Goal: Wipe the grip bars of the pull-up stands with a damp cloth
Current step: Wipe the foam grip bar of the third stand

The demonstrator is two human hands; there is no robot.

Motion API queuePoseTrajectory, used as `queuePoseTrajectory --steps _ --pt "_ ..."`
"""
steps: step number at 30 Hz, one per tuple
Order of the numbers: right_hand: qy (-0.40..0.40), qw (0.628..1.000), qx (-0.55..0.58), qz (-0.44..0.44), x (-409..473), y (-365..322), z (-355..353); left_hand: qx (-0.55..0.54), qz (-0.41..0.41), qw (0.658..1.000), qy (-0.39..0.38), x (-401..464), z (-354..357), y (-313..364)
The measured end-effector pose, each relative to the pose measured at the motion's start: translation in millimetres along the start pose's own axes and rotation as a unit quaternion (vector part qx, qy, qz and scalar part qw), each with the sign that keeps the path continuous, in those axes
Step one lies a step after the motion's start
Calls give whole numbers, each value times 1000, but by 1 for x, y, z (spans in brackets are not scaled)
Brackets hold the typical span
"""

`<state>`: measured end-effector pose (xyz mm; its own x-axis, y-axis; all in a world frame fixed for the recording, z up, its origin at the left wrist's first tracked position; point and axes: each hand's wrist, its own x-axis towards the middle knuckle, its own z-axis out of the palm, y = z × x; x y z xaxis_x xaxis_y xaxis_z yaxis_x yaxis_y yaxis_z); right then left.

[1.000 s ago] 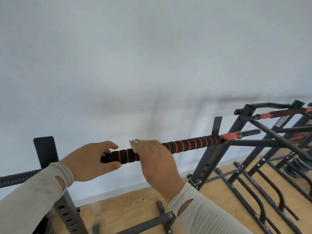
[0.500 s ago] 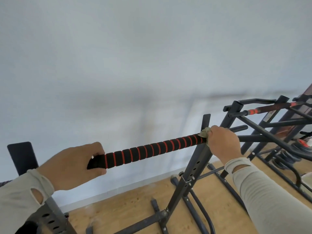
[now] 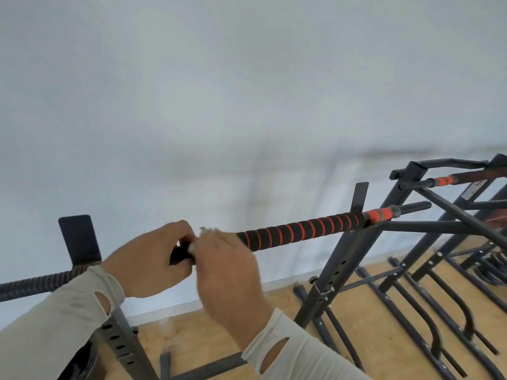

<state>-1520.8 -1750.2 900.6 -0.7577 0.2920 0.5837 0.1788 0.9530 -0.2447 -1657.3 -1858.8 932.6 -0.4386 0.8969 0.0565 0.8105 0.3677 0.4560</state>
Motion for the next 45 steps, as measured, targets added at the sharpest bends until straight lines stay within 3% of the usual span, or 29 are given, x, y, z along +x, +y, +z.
queuePoseTrajectory --steps 5,8,12,16,20,22,26,34,39,42,45 --pt "-11 999 -20 -34 1 20 -5 -8 -6 1000 -7 -2 -1 -6" --pt "-83 984 -154 35 9 58 -41 -1 -6 1000 -17 -1 -1 -5" --pt "-139 953 -226 144 4 114 -95 76 -26 996 -39 4 0 1" --pt "-123 908 -315 247 -8 177 -125 39 -30 998 -49 4 -3 -1" --pt "-136 867 -372 302 -5 212 -149 70 -5 997 -33 2 -3 0" --pt "-127 861 -369 326 -1 216 -151 73 9 997 -27 1 1 -3" --pt "-78 884 -299 351 -4 189 -132 83 36 996 -6 -1 11 -10" --pt "-75 968 -138 194 2 73 -65 46 30 998 -3 -1 9 -3" --pt "-31 996 -50 72 8 -4 -7 -21 3 1000 -23 1 2 -4" --pt "-28 1000 -3 7 3 -13 9 -64 -9 997 -35 1 -2 -8" --pt "-47 998 -30 -39 2 12 -7 -6 -18 997 -74 2 1 -5"
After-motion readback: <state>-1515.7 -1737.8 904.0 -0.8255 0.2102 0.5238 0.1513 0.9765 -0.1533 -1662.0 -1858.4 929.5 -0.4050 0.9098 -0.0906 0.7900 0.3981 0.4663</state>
